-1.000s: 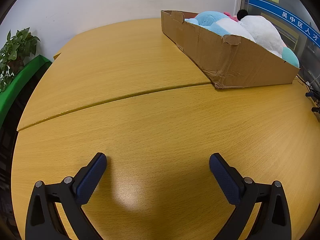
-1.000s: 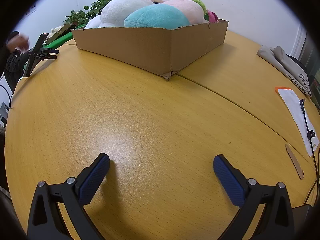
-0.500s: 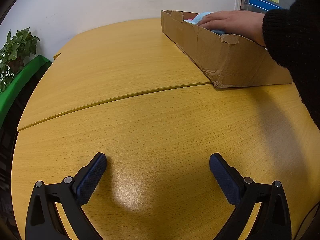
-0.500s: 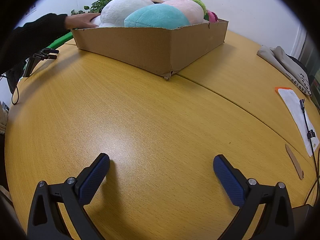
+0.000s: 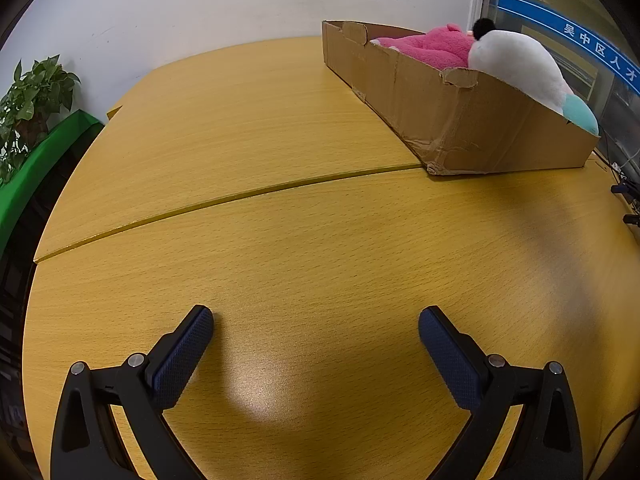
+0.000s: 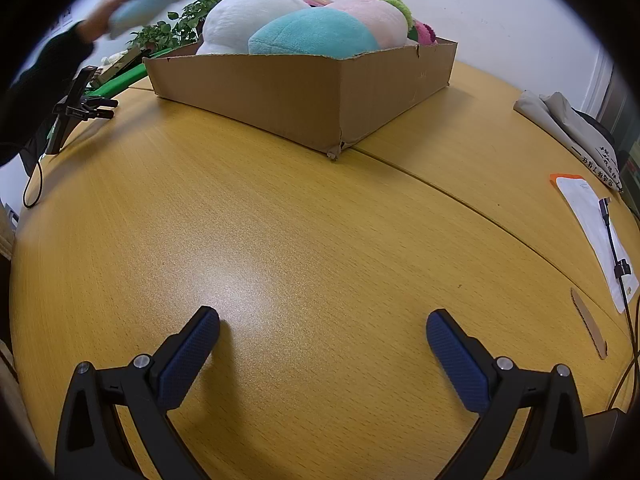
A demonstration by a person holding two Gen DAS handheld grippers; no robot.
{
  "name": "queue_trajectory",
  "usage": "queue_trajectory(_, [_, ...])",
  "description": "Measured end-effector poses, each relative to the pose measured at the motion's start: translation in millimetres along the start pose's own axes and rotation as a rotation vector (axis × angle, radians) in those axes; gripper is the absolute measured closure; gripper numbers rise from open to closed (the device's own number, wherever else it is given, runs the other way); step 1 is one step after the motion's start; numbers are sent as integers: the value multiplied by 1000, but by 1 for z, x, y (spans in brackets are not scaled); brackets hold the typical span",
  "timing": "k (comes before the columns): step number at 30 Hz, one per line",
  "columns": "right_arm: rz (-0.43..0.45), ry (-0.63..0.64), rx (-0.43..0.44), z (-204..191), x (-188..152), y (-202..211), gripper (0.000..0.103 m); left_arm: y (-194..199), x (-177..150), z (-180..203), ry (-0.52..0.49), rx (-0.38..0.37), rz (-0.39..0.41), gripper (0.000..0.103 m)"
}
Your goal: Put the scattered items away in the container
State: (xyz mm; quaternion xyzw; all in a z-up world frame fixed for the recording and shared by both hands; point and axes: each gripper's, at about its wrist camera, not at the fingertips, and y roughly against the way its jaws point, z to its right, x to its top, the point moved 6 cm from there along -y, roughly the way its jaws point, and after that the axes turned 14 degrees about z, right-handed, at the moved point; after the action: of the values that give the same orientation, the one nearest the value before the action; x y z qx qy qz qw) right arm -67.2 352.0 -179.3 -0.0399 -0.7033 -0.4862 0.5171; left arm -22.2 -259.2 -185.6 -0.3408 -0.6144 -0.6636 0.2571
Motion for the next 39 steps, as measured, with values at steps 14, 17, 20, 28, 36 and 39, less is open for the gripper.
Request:
queue_trajectory(14, [1,-1,1,-1,-1,0,0,0,0,0,0,0,0,0])
queue_trajectory(17, [1,-1,0,-1,-1,0,0,0,0,0,0,0,0,0])
queue_trajectory(20, [1,-1,0,-1,-1,1,0,1,-1,0,0,0,0,0])
queue_trajectory(28, [1,-1,0,-1,-1,1,0,1,-1,0,1,0,0,0])
queue_trajectory(36, [1,-1,0,-2,-2,2,0,1,-1,0,1,0,0,0])
queue_trajectory(39, [1,-1,0,-2,-2,2,0,1,-1,-1,1,0,1,0])
